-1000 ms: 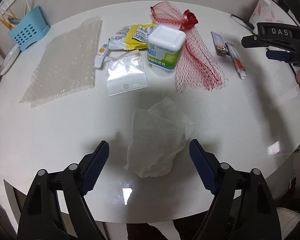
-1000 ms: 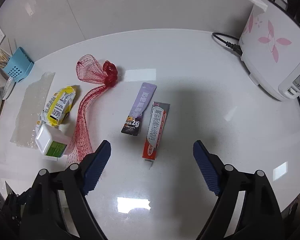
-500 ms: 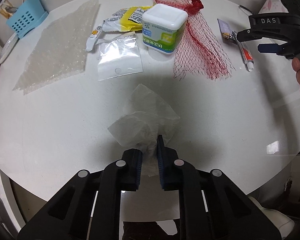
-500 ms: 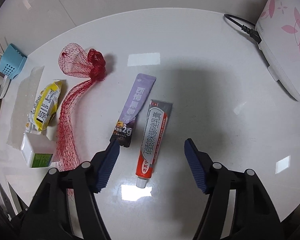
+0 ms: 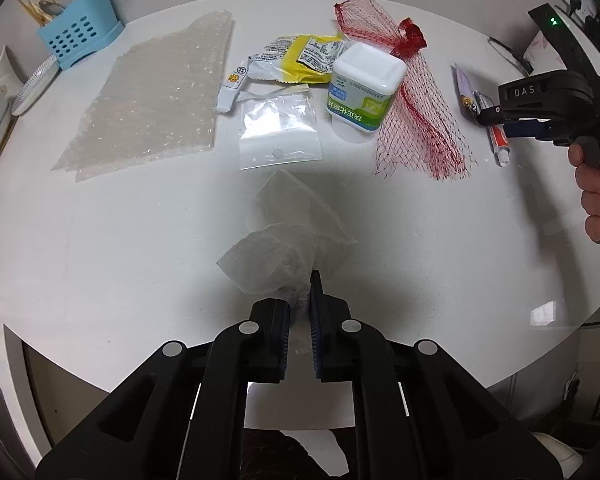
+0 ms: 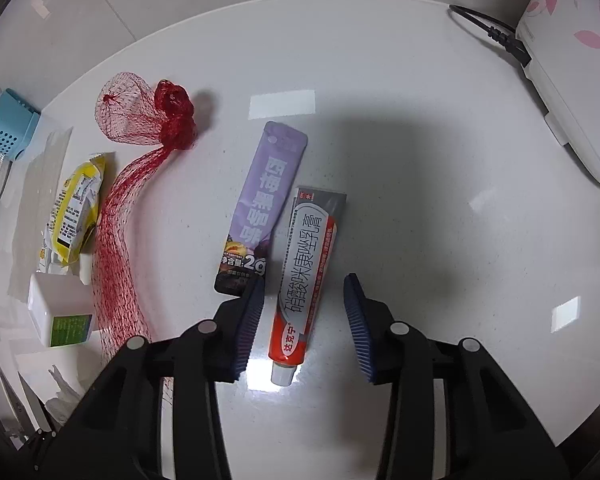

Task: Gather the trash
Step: 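Grasp the crumpled tissue with the left tool while the right tool grasps the toothpaste tube, then carry the tissue and toothpaste tube down over the wastebasket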

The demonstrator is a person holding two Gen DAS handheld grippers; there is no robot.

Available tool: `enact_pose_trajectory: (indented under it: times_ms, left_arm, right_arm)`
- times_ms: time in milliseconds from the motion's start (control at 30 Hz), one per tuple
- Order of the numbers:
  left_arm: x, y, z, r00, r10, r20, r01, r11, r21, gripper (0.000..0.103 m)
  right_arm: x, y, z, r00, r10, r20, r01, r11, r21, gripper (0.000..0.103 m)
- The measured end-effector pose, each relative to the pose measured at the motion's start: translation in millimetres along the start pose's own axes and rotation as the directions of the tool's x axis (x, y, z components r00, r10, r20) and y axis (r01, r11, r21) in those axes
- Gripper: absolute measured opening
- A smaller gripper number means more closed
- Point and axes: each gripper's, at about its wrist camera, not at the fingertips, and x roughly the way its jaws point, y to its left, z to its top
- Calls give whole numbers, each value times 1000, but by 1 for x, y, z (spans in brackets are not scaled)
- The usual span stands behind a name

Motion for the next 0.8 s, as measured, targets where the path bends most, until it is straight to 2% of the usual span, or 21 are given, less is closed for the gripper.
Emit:
enact_pose_trajectory:
  times_ms: [100, 467, 633, 800]
  left_arm:
    - [-4, 6, -1, 1000, 3, 7, -2, 1000, -16, 8]
    - [-36, 19, -10, 998, 47, 49, -42, 995, -95, 8]
    - [-50, 23, -11, 996, 34, 85, -29, 998, -59, 8]
    - [-62, 30, -11, 992, -4, 129, 3, 1000, 1, 8]
  right_arm:
    - [0, 0, 3, 1000, 2, -10, -2, 1000, 9, 23]
    - [-7, -7, -7, 1000, 0, 7, 0, 1000, -10, 21]
    - [-28, -7, -30, 999, -6, 49, 5, 1000, 12, 21]
    - [-61, 6, -60, 991, -31, 130, 29, 999, 22, 21]
